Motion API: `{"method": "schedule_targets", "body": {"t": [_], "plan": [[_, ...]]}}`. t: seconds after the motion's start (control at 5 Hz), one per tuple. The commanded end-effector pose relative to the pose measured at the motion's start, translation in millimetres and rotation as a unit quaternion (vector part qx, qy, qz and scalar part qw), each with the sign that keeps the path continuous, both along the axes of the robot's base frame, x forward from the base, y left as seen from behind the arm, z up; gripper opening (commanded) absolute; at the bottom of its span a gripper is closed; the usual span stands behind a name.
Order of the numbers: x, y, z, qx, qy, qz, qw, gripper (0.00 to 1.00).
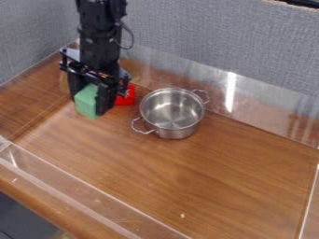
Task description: Put green object to the left side of the table
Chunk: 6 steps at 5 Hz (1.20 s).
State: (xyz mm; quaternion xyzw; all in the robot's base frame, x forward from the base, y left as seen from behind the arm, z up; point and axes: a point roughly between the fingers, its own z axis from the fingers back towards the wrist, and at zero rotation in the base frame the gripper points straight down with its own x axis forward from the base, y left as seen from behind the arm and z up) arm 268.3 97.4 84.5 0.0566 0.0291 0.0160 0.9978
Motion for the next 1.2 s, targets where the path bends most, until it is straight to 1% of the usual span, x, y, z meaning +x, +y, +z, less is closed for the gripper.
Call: {"method": "schedule_targets", "body": {"t": [0.0, 0.2, 0.6, 1.0], "plan": [[10.8, 12.9, 3.2, 0.01, -0.02, 0.008, 0.9997, 0.0], [11.7, 17.2, -9.9, 0.009, -0.014, 0.013, 0.9998, 0.0], [13.7, 21.6, -25.0, 0.006, -0.009, 0.022, 0.9997, 0.0], [14.7, 24.6, -28.6, 0.001, -0.012, 0.025, 0.9996, 0.0]]}}
